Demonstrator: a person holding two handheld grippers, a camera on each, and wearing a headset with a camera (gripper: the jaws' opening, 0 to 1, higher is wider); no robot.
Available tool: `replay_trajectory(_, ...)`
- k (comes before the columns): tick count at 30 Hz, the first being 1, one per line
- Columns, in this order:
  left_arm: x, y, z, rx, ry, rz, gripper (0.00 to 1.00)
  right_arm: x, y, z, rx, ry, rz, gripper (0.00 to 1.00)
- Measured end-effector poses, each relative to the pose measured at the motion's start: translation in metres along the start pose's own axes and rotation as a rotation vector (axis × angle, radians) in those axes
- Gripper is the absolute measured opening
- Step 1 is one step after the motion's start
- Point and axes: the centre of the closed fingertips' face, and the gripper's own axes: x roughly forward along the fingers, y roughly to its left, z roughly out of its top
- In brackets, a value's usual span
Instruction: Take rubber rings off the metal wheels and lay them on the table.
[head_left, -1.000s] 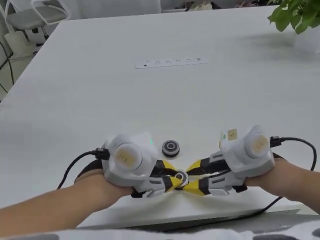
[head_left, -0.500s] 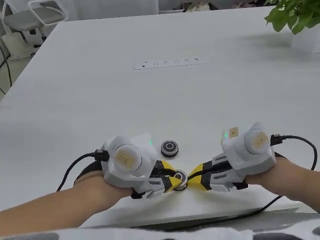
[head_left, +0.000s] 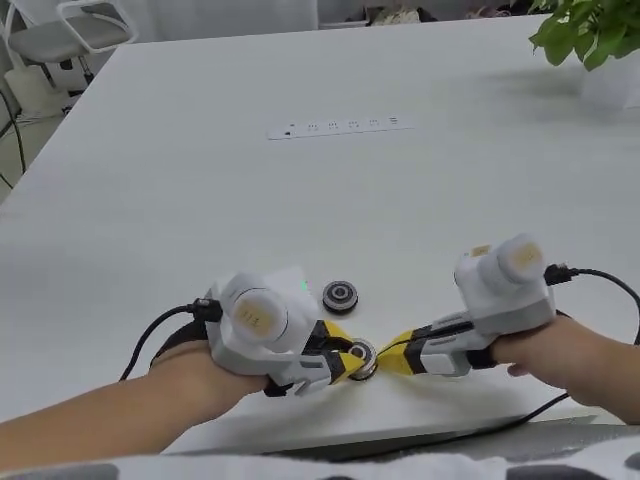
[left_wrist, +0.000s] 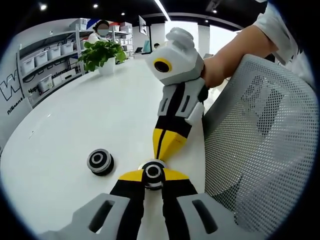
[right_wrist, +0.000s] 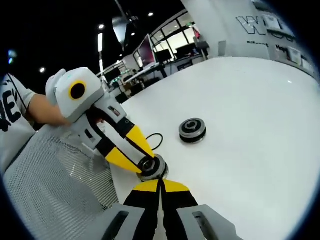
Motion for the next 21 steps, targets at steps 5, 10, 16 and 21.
replay_trajectory(5,0.000,0.000,0.000,0.002,0.002,0.001,0.08,-0.003,-0.001,0.007,0.052,-0.045,0.007,0.00)
replay_trajectory(10,0.000,0.000,0.000,0.007,0.006,0.004,0.08,-0.003,0.002,0.011,0.080,-0.070,0.020,0.00)
replay_trajectory(16,0.000,0.000,0.000,0.007,0.005,0.006,0.08,-0.003,0.006,0.013,0.089,-0.085,0.034,0.00)
replay_trajectory(21,0.000,0.001,0.000,0.008,0.007,0.007,0.08,-0.002,0.007,0.014,0.089,-0.089,0.039,0.00)
